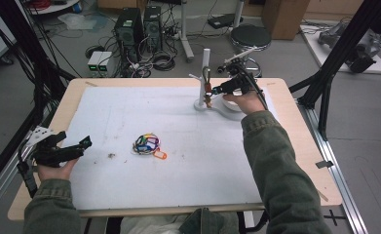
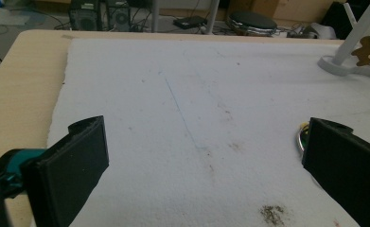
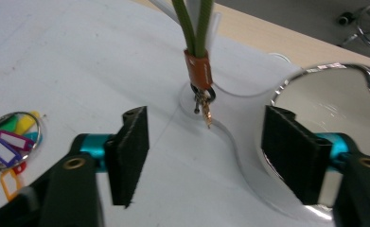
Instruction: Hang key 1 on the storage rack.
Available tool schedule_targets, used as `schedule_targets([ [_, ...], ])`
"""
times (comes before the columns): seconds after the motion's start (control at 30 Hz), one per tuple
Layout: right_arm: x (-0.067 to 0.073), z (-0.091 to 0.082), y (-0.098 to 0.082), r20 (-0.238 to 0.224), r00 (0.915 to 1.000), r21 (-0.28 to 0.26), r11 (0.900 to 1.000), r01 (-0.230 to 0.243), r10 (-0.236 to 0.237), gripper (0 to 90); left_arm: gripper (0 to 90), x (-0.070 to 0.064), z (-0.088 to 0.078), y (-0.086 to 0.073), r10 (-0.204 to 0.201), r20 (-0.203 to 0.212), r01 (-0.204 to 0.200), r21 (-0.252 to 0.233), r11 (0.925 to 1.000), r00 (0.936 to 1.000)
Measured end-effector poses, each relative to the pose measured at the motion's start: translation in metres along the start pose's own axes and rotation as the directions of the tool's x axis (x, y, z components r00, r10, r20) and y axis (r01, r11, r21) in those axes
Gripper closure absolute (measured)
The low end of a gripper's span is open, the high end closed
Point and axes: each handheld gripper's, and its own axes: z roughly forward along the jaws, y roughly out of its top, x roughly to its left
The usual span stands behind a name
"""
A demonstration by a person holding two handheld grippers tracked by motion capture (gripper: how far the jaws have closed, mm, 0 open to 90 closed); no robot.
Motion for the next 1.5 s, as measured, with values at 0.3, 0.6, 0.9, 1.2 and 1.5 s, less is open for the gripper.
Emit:
schedule_targets([
  [0.3,-0.017,-0.014,-0.028,0.022,0.9953,-0.014,0.996,-0.093,0.094,14.4,1.7,0.001,0.0,0.0,-0.001,-0.002,0.001,0.002,1.0,1.0],
  [0.6,-0.026,-0.013,-0.056,0.024,0.9956,0.028,0.995,-0.091,0.091,1.2,1.7,-0.001,-0.001,0.0,0.005,0.0,-0.005,0.01,0.9999,1.0],
  [0.9,-0.03,-0.014,-0.08,0.002,0.9943,0.011,0.994,-0.107,0.107,0.8,1.7,-0.001,-0.001,0.0,0.003,-0.003,-0.003,0.01,0.9999,1.0],
  [1.2,-0.032,-0.018,-0.103,0.005,0.9927,-0.012,0.993,-0.121,0.121,0.8,1.7,-0.001,-0.001,-0.001,0.005,-0.003,-0.005,0.01,0.9999,1.0],
  [1.5,-0.03,-0.018,-0.128,0.012,0.9935,-0.032,0.993,-0.113,0.113,0.9,1.7,-0.001,-0.001,-0.001,0.005,-0.002,-0.005,0.01,0.9999,1.0],
])
